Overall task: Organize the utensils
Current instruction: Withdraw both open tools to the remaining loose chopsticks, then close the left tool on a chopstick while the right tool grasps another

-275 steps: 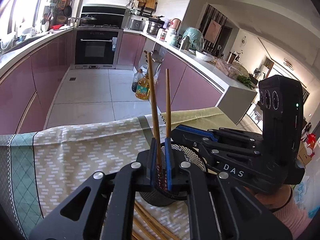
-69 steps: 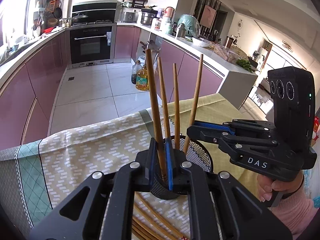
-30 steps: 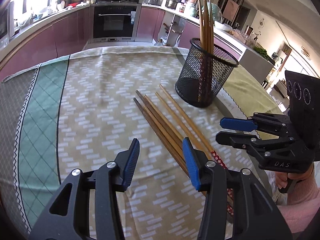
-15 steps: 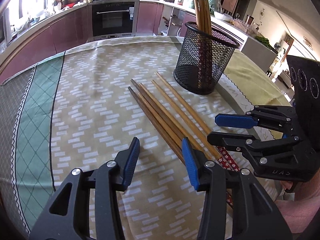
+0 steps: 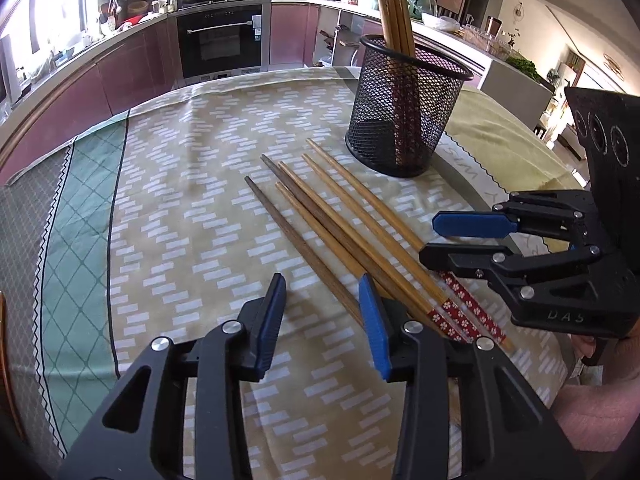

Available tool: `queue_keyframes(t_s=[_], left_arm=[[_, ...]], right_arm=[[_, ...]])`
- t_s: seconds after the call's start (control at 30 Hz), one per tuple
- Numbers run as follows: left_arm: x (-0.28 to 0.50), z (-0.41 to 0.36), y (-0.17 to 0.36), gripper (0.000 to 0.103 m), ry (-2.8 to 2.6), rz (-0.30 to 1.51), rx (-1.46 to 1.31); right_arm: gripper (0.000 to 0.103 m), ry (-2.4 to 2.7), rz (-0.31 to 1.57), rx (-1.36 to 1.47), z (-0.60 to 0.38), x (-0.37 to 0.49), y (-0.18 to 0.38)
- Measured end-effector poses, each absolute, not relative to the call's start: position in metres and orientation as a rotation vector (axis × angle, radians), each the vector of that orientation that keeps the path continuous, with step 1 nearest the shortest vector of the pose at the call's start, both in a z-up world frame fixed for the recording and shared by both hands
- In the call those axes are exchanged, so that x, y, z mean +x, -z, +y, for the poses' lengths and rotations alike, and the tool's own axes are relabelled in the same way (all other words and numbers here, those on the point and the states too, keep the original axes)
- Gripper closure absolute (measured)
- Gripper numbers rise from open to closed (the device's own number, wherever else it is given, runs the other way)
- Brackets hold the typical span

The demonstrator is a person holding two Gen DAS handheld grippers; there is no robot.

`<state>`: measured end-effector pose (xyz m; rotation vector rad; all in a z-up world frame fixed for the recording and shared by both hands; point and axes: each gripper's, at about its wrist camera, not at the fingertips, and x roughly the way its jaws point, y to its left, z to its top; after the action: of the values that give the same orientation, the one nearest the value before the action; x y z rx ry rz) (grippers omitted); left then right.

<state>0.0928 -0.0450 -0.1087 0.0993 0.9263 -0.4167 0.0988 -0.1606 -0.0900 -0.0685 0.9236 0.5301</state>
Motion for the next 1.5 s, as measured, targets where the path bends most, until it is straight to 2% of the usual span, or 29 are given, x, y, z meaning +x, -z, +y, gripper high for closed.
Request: queue_keyframes(t_s=[0.17,0.33,0.43,0.47,0.5,0.57,0.93,1.03,1.13,1.23,1.5], left_arm=[[0.096,-0.043,0.109,0.066,0.416,0.93,0.092],[0.101,-0.044,0.109,0.073,0.391,0.925,0.087],[0.103,-0.043,0.109,0.08,0.378,0.925,0.071],[0.103,-0.042,0.109,0.085,0.377,0.926,0.061],[0.103,-0.041,0.108,0.087,0.378,0.927,0.049],[0.102,-0.041,0.108,0.087,0.373,0.924,0.044],[0.095,-0.036,0.103,0.096,0.346,0.913,0.041],[0.097,-0.036,0.106,0.083,0.344,0.934,0.046],[0.098,-0.037,0.108,0.08,0.347,0.934,0.049],[0.1,-0.037,0.108,0.086,0.34,0.929,0.051],[0.096,-0.037,0.103,0.096,0.334,0.912,0.035]], right_arm=[[0.077,-0.507,0.923,-0.103,-0.155,0.102,0.09],[0.077,-0.486,0.915,-0.122,-0.149,0.108,0.091],[0.084,-0.473,0.916,-0.102,-0.151,0.11,0.091],[0.089,-0.47,0.918,-0.087,-0.153,0.111,0.092],[0.094,-0.467,0.921,-0.07,-0.155,0.111,0.092],[0.097,-0.471,0.927,-0.031,-0.162,0.112,0.093],[0.097,-0.502,0.889,0.041,-0.176,0.104,0.084],[0.097,-0.522,0.887,0.031,-0.174,0.102,0.083],[0.097,-0.544,0.889,0.012,-0.168,0.102,0.083],[0.097,-0.566,0.89,-0.002,-0.163,0.1,0.084],[0.097,-0.57,0.903,-0.029,-0.16,0.1,0.087]])
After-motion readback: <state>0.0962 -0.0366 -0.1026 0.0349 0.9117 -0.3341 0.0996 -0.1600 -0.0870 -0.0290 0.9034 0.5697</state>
